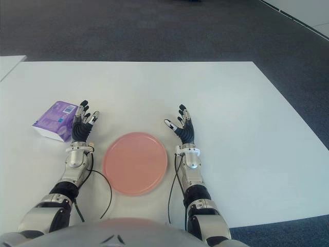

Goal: Put the tissue paper into the plate.

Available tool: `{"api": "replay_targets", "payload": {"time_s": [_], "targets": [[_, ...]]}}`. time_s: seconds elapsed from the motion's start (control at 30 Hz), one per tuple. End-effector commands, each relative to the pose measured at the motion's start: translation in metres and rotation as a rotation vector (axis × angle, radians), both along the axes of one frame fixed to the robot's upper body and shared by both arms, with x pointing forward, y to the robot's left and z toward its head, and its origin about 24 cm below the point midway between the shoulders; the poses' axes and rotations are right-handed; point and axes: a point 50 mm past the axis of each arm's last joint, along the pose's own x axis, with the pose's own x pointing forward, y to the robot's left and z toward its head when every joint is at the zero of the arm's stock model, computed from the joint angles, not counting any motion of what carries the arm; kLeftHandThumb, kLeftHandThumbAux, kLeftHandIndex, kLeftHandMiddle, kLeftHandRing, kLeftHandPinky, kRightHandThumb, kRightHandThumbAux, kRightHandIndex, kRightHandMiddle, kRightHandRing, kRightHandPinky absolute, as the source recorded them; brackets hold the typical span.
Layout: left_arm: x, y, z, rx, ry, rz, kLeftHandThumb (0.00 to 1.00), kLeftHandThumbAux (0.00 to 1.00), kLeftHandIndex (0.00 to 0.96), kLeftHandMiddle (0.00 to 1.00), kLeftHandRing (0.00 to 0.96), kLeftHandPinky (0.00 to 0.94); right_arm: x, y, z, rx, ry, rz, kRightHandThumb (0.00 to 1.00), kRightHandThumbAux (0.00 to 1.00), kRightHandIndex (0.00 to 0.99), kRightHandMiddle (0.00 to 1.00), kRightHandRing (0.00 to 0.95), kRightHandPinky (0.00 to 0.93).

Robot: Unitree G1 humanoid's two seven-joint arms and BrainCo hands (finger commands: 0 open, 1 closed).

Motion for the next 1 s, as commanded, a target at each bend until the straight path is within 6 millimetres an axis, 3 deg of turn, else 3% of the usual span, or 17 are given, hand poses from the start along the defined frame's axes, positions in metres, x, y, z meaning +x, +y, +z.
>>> {"api": "replay_targets", "payload": {"time_s": [0.03, 0.83, 0.97, 1.0], "targets": [[-0.031, -0.003, -0.034, -0.017, 0.162, 0.003, 0.008, 0.530, 0.043, 0.001, 0.000, 0.000, -0.029, -0.004, -0.039, 0.009, 0.201, -0.021, 0.000, 0.726, 0.000, 0.000, 0.000, 0.000], [-0.029, -0.005, -0.033, -0.018, 0.158, -0.008, 0.011, 0.520, 0.039, 0.000, 0.000, 0.000, -0.029, -0.004, -0.039, 0.010, 0.199, -0.015, 0.000, 0.725, 0.000, 0.000, 0.000, 0.000], [-0.019, -0.003, -0.020, 0.012, 0.116, -0.026, 0.012, 0.524, 0.043, 0.000, 0.000, 0.000, -0.029, -0.004, -0.040, 0.011, 0.209, -0.018, 0.000, 0.732, 0.000, 0.000, 0.000, 0.000], [-0.015, -0.004, -0.009, 0.031, 0.070, -0.038, 0.013, 0.524, 0.043, 0.000, 0.000, 0.000, -0.028, -0.003, -0.041, 0.011, 0.214, -0.019, 0.000, 0.733, 0.000, 0.000, 0.000, 0.000]]}}
